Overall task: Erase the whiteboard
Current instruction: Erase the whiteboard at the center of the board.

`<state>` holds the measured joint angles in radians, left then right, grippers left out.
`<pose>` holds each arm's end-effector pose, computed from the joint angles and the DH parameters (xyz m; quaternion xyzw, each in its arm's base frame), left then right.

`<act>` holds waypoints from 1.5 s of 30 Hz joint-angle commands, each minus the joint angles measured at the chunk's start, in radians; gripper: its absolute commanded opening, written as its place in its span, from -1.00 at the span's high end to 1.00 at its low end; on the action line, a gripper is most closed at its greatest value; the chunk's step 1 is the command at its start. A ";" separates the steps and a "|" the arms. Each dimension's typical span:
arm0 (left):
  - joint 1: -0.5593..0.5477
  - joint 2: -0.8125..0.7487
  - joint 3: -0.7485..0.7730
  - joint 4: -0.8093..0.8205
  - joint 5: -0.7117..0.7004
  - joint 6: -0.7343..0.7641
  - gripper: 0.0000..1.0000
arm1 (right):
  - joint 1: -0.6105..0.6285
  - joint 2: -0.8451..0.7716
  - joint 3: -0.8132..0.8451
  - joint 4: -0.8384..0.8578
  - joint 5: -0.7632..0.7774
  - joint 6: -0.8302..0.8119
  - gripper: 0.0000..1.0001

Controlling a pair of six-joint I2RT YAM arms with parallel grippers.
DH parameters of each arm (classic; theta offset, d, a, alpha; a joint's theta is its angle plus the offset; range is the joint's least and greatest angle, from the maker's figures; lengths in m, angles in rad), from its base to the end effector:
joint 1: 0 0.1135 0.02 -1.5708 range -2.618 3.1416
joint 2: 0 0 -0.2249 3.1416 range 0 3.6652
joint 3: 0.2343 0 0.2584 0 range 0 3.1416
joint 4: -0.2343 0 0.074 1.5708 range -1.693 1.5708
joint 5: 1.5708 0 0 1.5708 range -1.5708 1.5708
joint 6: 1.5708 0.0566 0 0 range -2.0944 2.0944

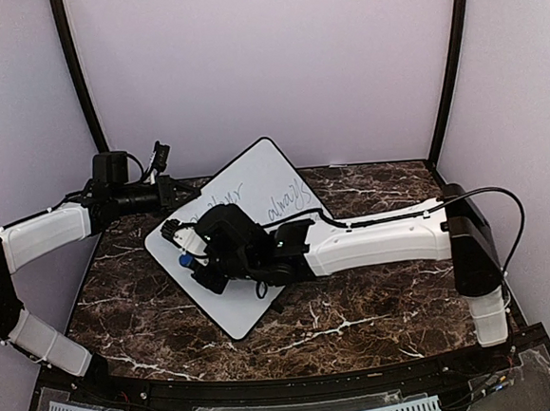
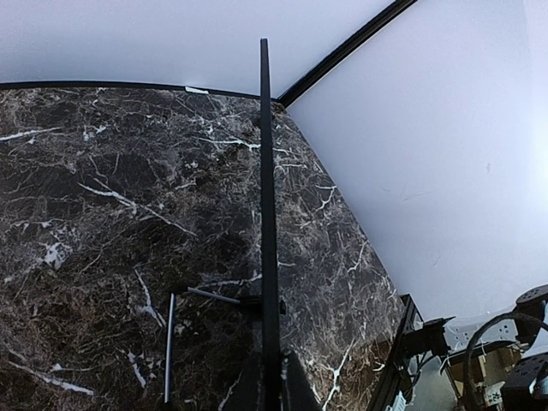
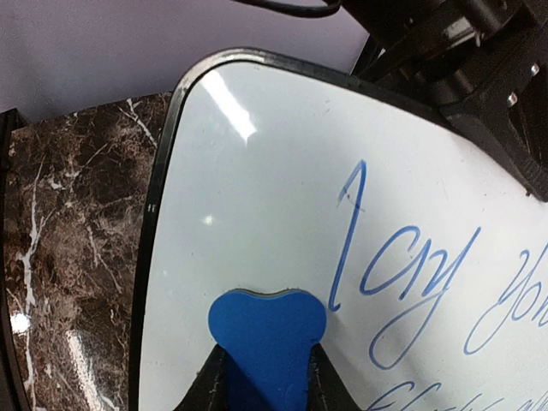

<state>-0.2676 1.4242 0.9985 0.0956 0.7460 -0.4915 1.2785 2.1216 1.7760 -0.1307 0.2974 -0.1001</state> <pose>0.3275 -0.1296 0.2494 0.1259 0.7766 -0.4760 0.3930 0.1624 0.4820 0.2177 -0.4776 0.7008 0.1808 0.4981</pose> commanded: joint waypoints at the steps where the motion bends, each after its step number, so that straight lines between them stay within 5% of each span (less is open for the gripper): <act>1: -0.015 -0.044 0.001 0.066 0.015 -0.007 1.00 | 0.000 -0.053 -0.095 -0.052 -0.053 -0.012 0.59; 21: -0.015 -0.045 -0.001 0.067 0.018 -0.007 1.00 | -0.003 0.183 0.321 -0.056 -0.033 -0.066 0.58; 37: -0.015 -0.050 0.000 0.067 0.022 -0.007 1.00 | -0.060 -0.027 -0.059 0.029 -0.026 0.017 0.59; 45: -0.015 -0.049 -0.002 0.067 0.024 -0.007 1.00 | -0.078 0.003 -0.006 0.039 -0.051 0.023 0.59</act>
<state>-0.2676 1.4242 0.9985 0.0956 0.7460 -0.4950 1.2255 2.0903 1.7237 -0.0902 0.2398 -0.0887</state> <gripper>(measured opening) 0.051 0.237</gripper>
